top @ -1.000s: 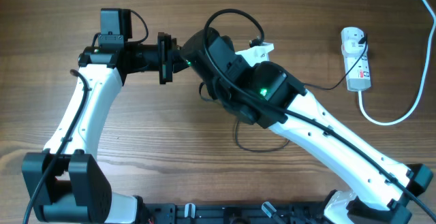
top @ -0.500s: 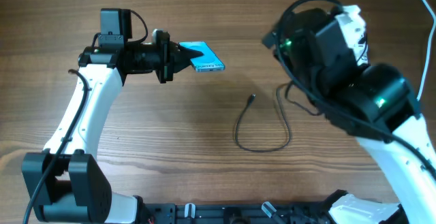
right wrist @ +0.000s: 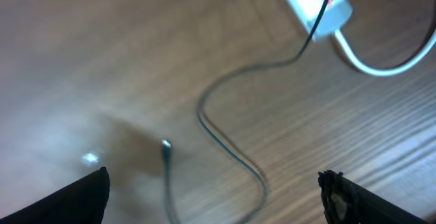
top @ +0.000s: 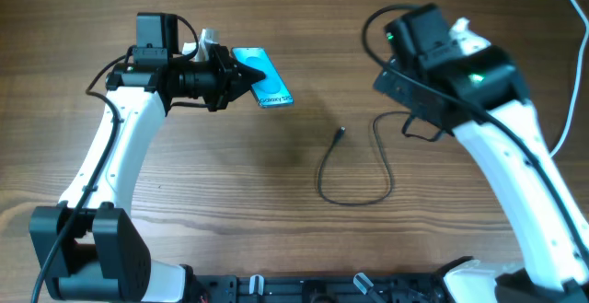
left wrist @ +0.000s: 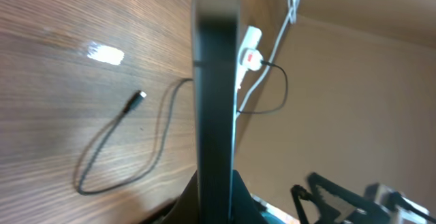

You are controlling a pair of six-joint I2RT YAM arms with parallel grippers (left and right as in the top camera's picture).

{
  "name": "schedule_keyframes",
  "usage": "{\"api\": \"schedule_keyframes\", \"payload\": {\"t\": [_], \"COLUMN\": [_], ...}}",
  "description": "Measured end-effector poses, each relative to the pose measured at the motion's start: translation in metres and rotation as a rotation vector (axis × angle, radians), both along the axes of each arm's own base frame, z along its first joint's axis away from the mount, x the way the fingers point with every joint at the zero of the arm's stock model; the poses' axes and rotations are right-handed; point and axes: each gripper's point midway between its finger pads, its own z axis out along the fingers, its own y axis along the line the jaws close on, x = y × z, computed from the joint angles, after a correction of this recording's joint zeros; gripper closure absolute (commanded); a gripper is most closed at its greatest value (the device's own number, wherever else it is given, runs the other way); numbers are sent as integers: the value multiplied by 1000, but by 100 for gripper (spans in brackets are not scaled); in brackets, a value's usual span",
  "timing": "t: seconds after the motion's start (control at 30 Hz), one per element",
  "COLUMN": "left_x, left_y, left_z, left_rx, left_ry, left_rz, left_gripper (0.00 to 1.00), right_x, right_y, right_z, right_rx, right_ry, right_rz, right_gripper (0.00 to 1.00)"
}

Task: Plug charger to phone and switch on socket
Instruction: 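Release the phone from the right gripper and move right gripper to cable, then grasp the black USB-C cable plug with the right gripper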

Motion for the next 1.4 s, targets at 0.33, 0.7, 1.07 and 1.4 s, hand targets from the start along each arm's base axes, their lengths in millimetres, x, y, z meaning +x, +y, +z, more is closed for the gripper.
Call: {"api": "schedule_keyframes", "payload": {"t": [0.33, 0.7, 1.07, 1.4], "left_x": [6, 14, 6, 6], "left_y": [1, 41, 69, 70], "left_z": [3, 7, -30, -31], "left_rx": [46, 28, 227, 235], "left_ry": [-157, -195, -61, -62], "left_rz": [-71, -21, 66, 67], "left_gripper": [96, 96, 96, 96], "right_x": [-1, 0, -12, -17], "right_y": [19, 66, 75, 105], "right_z": [-50, -117, -215, -224], "right_rx": [17, 195, 226, 210], "right_ry": [152, 252, 452, 412], "right_rz": [111, 311, 235, 186], "right_gripper": [0, 4, 15, 26]}}
